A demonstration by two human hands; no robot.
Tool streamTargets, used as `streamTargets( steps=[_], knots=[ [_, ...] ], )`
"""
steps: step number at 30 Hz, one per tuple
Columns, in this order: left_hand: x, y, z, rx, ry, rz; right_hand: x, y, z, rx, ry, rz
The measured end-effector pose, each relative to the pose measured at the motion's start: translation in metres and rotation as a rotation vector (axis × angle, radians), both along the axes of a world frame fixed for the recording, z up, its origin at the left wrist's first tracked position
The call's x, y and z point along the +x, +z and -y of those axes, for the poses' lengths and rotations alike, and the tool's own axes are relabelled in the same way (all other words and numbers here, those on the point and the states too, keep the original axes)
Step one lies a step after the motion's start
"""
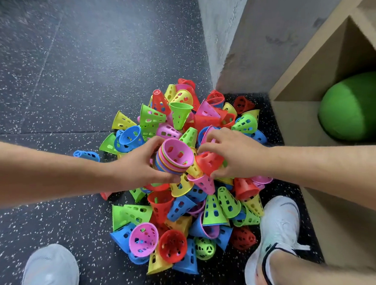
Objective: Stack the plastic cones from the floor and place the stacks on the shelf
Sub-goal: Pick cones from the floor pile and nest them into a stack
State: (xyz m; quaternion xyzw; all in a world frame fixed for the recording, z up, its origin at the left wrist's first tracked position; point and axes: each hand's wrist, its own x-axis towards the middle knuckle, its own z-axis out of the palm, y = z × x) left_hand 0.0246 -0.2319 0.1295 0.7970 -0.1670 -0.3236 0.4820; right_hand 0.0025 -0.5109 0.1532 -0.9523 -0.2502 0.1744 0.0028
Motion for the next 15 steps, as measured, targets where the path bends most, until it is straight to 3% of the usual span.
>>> streamTargets(
  steps=[7,15],
  knots=[
    [-0.002,-0.002,0.007,-0.021,-0.024,-0.008,0.002,-0.014,0.002,-0.199,0.213,0.120],
    [-0.004,-0.007,0.002,-0.012,-0.017,-0.026,0.004,-0.014,0.004,-0.146,0.266,0.161]
  ],
)
